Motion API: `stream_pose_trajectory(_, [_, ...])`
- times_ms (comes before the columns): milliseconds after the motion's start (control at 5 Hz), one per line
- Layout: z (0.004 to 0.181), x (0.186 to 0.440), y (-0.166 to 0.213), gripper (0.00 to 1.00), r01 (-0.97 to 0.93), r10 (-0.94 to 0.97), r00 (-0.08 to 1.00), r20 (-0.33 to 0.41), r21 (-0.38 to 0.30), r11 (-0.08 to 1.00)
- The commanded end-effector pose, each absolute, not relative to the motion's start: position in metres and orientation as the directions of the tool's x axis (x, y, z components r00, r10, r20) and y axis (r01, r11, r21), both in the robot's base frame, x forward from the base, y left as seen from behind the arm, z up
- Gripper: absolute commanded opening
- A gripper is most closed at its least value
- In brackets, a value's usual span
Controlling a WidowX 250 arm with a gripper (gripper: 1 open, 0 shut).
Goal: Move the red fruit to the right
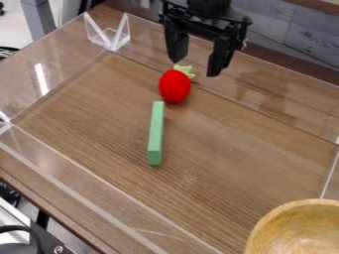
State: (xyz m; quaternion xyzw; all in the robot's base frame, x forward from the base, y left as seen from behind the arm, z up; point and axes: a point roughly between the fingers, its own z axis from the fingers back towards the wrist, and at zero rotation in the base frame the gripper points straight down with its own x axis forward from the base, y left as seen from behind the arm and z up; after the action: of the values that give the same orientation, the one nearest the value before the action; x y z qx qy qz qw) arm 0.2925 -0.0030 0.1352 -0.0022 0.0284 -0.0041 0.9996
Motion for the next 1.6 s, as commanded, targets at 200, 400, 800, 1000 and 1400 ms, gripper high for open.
stream_pose_trajectory(200, [0.134, 0.302, -0.028, 1.0, -0.016, 0.015, 0.999, -0.053, -0.016, 1.0])
stream_pose_trajectory(400, [0.138, 0.31, -0.044, 1.0, -0.024, 0.022, 0.999, -0.042, -0.033, 0.999])
stream_pose_trajectory(800, [0.144, 0.315, -0.047, 1.0, -0.033, 0.032, 0.999, -0.005, -0.044, 0.999])
stream_pose_trajectory(1000, [0.145, 0.317, -0.041, 1.0, -0.049, 0.05, 0.999, 0.014, -0.045, 0.998])
stream_pose_trajectory(1400, [0.151, 0.315, -0.037, 1.0, -0.072, 0.074, 0.997, 0.032, -0.063, 0.995])
